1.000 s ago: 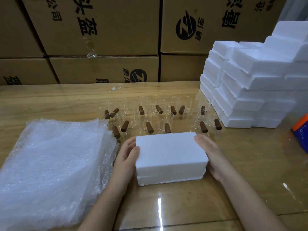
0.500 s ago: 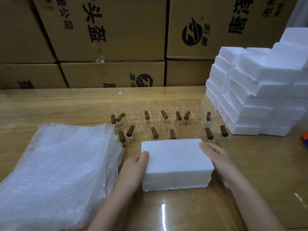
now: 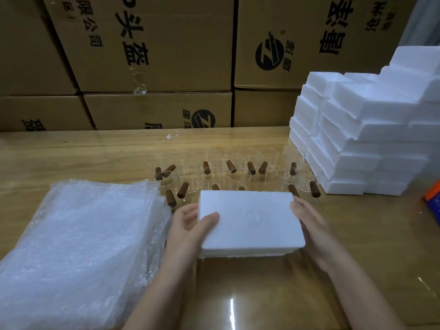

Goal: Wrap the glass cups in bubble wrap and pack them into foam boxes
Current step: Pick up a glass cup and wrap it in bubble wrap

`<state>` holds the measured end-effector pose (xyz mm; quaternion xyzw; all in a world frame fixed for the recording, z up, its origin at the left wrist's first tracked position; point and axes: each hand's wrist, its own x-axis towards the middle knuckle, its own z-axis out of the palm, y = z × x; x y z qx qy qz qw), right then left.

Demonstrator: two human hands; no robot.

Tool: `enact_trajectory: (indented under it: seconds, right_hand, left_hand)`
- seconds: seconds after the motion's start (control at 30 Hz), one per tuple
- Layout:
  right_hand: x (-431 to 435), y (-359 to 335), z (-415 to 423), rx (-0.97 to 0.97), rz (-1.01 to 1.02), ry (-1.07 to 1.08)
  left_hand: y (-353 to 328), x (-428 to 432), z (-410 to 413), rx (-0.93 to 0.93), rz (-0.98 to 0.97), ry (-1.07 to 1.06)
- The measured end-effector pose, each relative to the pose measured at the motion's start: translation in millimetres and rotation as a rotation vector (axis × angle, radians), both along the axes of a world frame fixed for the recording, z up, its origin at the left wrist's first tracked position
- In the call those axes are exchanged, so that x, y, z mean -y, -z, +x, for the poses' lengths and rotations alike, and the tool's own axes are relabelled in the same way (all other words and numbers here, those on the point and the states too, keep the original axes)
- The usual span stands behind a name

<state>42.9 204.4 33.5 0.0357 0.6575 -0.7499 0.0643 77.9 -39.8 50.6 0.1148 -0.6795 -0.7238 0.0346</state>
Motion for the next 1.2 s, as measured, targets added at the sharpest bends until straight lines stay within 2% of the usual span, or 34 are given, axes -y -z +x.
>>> enact_trajectory:
  seconds: [0.13,0.27,0.33,0.37,0.4,0.47,0.5,0.57,0.6,0.7,0.8,1.0,1.1,1.2]
  right_hand:
    - [-4.7,1.0,2.8,0.037,-0.117,-0.258]
    - [-1.0,3.5,1.9,-0.01,-0.11,-0.263]
    - [0.4,4.6,0.9,-0.037,-0.121,-0.242]
    - [0.5,4.9,0.6,-0.041,-0.132,-0.223]
    - [0.3,5.2,0.3,-0.039,-0.14,-0.203]
    - [-0.8,5.7,0.0,-0.013,-0.142,-0.172]
    - [-1.6,5.2,-0.2,0.016,-0.157,-0.163]
    - [-5.0,6.2,-0.4,0.101,-0.241,-0.149]
    - [-6.6,6.5,-0.3,0.142,-0.291,-0.146]
    - [-7.8,7.7,1.2,0.225,-0.342,-0.155]
    - [-5.8,9.5,2.5,0.267,-0.347,-0.177]
    - [-5.6,8.3,3.1,0.191,-0.484,-0.172]
    - [-2.1,6.7,2.2,0.109,-0.569,-0.196]
    - [4.0,9.5,-0.2,0.099,-0.507,-0.202]
  left_hand:
    - [-5.5,0.4,-2.2,-0.128,0.045,0.009]
    - [-7.1,4.5,-0.7,-0.146,-0.007,0.079]
    - [-10.9,5.7,1.0,-0.144,-0.1,0.104]
    - [-12.9,6.3,2.7,-0.167,-0.236,0.088]
    - [-15.4,6.8,4.1,-0.236,-0.467,0.047]
    - [-21.1,6.7,6.2,-0.575,-0.988,-0.035]
    - [-23.8,5.5,6.3,-0.776,-1.177,-0.033]
    - [-27.9,2.3,7.5,-1.052,-1.441,0.084]
    - [-28.3,0.0,8.0,-1.116,-1.56,0.143]
    - [-29.2,-7.9,4.8,-1.096,-1.853,0.216]
    - [-28.9,-17.1,2.8,-1.033,-2.072,0.191]
    - [-46.5,-21.5,-2.7,-1.132,-2.258,0.197]
    - [-63.0,-16.0,-15.9,-1.184,-2.17,0.212]
    - [-86.3,-2.4,-41.1,-1.116,-2.076,0.202]
